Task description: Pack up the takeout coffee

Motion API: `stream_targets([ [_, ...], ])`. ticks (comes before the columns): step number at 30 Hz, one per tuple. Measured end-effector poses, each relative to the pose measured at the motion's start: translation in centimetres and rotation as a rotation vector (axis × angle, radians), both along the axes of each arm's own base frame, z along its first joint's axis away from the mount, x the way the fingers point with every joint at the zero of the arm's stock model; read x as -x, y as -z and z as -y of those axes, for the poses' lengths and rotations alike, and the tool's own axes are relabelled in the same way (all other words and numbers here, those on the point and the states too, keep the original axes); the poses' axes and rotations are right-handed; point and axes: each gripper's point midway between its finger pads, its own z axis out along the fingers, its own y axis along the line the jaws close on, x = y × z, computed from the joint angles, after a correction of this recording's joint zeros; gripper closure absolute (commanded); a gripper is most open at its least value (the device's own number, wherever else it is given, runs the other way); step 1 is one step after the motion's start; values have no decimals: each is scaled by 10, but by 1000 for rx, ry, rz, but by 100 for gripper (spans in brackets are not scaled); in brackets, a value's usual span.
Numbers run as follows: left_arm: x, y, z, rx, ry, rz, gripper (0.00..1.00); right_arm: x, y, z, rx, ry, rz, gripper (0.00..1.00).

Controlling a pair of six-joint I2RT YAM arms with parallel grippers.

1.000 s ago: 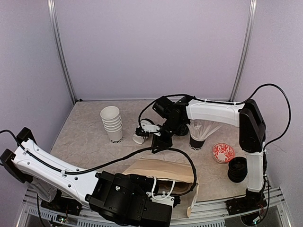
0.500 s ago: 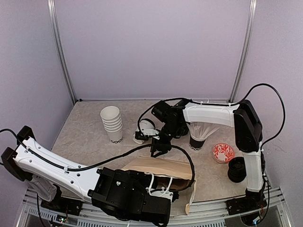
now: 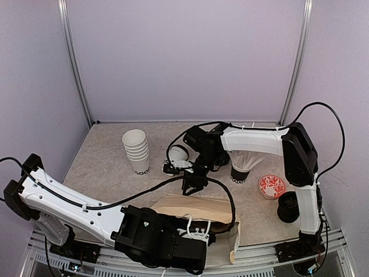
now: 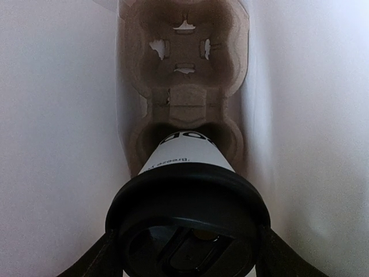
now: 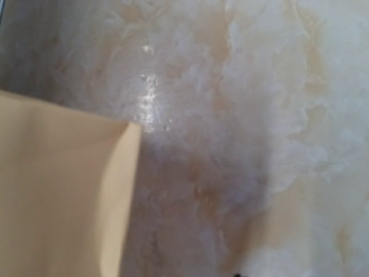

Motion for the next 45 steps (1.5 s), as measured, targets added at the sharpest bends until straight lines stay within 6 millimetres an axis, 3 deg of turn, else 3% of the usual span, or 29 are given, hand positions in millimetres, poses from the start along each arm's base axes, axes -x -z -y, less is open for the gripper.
stream_targets([
  [11,2,-3,-2,6,-17,-43,40,11,2,-4,-6,-35,-21,65],
  [16,9,-11,-4,11,-37,-99,40,32,9,-9,-1,-93,-55,65],
  [26,34,-4,-10,-22,-46,-251,40,74,31,-14,41,-214,-126,63],
  [31,40,-3,-13,-38,-46,-300,40,80,29,-16,58,-239,-127,57],
  [37,29,1,-14,-49,-83,-363,40,53,5,-23,42,-205,-50,53],
  [45,19,8,-12,-59,-109,-419,39,-27,-49,-4,-21,-78,77,52],
])
